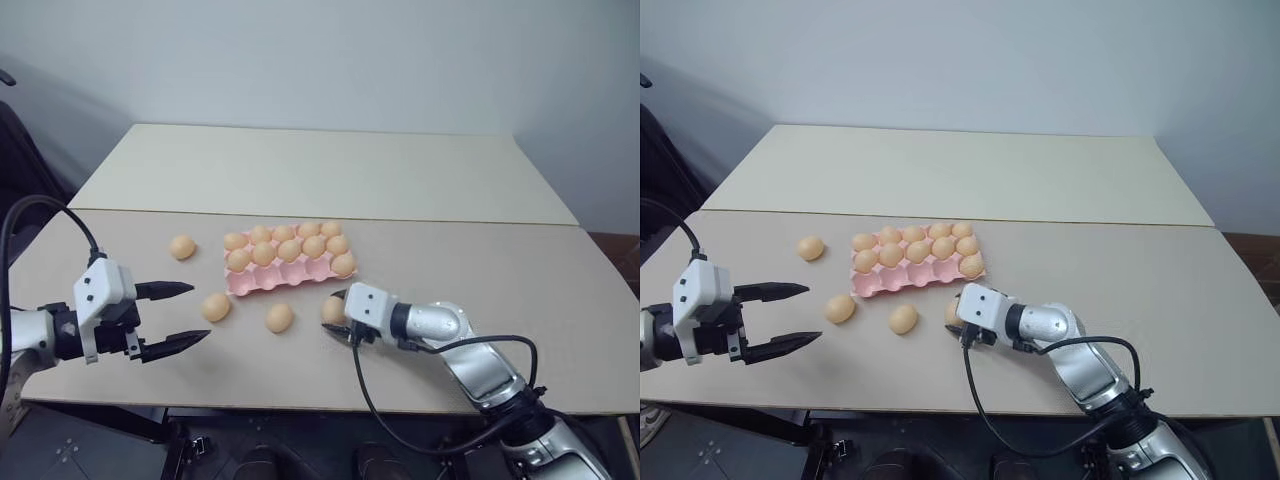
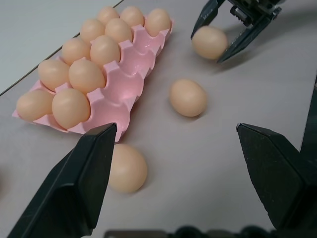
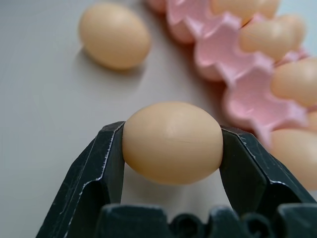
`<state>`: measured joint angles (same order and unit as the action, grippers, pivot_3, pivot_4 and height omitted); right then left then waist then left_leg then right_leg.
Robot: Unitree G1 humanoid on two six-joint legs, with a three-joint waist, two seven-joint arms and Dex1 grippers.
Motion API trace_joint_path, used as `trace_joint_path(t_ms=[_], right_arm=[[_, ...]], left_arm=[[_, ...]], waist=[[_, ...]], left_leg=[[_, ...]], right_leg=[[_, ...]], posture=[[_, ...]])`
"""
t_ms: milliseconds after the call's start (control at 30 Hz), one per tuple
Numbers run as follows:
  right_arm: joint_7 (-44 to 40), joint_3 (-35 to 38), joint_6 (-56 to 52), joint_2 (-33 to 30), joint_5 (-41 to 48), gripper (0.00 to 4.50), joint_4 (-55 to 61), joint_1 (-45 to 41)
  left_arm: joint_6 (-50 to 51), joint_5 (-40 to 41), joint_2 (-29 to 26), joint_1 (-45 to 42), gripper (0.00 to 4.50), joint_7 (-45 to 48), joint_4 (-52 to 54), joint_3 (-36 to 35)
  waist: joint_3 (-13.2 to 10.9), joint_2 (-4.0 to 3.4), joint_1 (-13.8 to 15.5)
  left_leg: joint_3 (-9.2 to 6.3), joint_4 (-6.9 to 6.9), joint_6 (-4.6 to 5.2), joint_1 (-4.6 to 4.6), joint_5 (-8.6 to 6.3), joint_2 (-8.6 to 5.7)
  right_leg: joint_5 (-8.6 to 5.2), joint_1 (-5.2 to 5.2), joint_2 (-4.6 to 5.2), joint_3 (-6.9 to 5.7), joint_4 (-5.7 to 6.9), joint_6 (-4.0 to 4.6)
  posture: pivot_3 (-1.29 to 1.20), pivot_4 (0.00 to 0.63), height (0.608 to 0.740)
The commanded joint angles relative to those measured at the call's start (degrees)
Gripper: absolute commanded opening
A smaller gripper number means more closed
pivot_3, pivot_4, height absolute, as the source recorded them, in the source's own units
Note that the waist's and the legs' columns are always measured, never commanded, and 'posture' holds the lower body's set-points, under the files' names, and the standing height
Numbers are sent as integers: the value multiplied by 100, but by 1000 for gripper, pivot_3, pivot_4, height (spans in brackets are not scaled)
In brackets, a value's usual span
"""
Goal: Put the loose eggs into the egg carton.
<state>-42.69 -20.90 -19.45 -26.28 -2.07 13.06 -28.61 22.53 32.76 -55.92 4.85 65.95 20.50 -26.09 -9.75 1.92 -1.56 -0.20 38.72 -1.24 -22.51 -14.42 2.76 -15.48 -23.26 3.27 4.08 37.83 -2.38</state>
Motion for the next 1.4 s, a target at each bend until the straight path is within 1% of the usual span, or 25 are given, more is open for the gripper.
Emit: trace_joint_path(t_ms=[33,167,400,467,500,567,600,733,867,967,1033,1167,1233,1300,1400], right_arm=[[247,298,19,271,21,2635,-137,-558],[394,143,279,528,-220,2635,-935,-1002],[517,174,613,830,-395,2635,-1770,-1318],[536,230,643,891,-369,3325,-1895,-1385],[517,240,692,903,-357,3521,-1934,-1400],[450,243,734,932,-329,4228,-1978,-1422],[408,233,774,933,-323,4475,-1984,-1422],[377,213,872,955,-341,4475,-1915,-1389],[341,237,863,843,-378,4475,-1687,-1297],[253,300,787,651,-342,4475,-1287,-1112],[78,416,615,416,-196,4475,-754,-831],[-551,730,203,-260,401,4475,514,-65],[-879,1041,-130,-644,906,4475,1140,330],[-1344,1556,-352,-1218,1479,4475,1712,846],[-1706,2060,-488,-1787,2017,4475,2095,1293]], left_arm=[[-133,-39,-8,-20,4191,-33,43,-150],[-116,-37,39,-43,4191,-119,123,-97],[-76,-36,92,54,4191,-200,216,-163],[-72,-39,101,82,4191,-212,227,-181],[-71,-40,103,88,4191,-216,231,-183],[-70,-41,103,89,4191,-221,235,-180],[-64,-37,103,86,4191,-227,241,-178],[-79,-35,96,63,4191,-221,222,-162],[-101,-43,93,41,4191,-211,197,-146],[-105,-40,95,31,4191,-206,197,-137],[-116,-47,94,61,4191,-185,195,-148],[-160,-95,71,216,4191,-91,96,-288],[-179,-63,101,273,4191,-69,-11,-396],[-210,-55,86,403,4191,32,-105,-528],[-240,-69,45,548,4191,165,-162,-676]], waist=[[0,0,-28],[0,0,-63],[-1,-2,-95],[-1,-2,-112],[-1,-2,-114],[-1,-2,-111],[-1,-2,-110],[-1,-2,-109],[-2,-3,-109],[-2,-3,-103],[-2,-3,-87],[-2,-3,-69],[-2,-2,-68],[-3,-3,-65],[-3,-3,-80]], left_leg=[[0,-1,0,3,0,1],[-2,-6,0,2,0,1],[-2,-7,0,-5,0,-1],[-2,-7,0,-5,0,1],[-2,-7,0,-5,0,1],[-3,-8,0,-5,0,1],[-3,-8,0,-5,0,1],[-3,-8,0,-6,0,1],[-3,-8,0,-6,0,1],[-3,-9,0,-7,0,1],[-3,-9,0,-10,0,1],[-5,-9,0,-17,0,0],[-5,-9,0,-19,0,0],[-6,-9,0,-17,0,1],[-5,-10,1,-13,-1,1]], right_leg=[[0,1,-1,0,2,0],[-1,1,0,-3,-1,2],[-1,-8,3,-3,2,2],[-1,-10,2,-2,6,3],[-1,-10,1,-2,7,3],[-1,-11,1,-2,7,3],[-1,-11,1,-2,6,3],[-1,-11,2,-2,5,3],[-1,-12,2,-2,6,3],[-1,-12,2,-2,4,3],[-1,-13,2,-3,3,3],[-1,-14,3,-5,-6,2],[-1,-14,3,-5,-7,2],[-1,-13,2,-6,-6,2],[-2,-6,3,-7,-13,2]], posture=[[0,150,740],[0,150,740],[0,150,740],[0,150,740],[0,150,740],[0,150,740],[0,150,740],[0,150,740],[0,150,740],[0,150,740],[0,150,740],[0,150,740],[0,150,740],[0,150,740],[0,150,740]])
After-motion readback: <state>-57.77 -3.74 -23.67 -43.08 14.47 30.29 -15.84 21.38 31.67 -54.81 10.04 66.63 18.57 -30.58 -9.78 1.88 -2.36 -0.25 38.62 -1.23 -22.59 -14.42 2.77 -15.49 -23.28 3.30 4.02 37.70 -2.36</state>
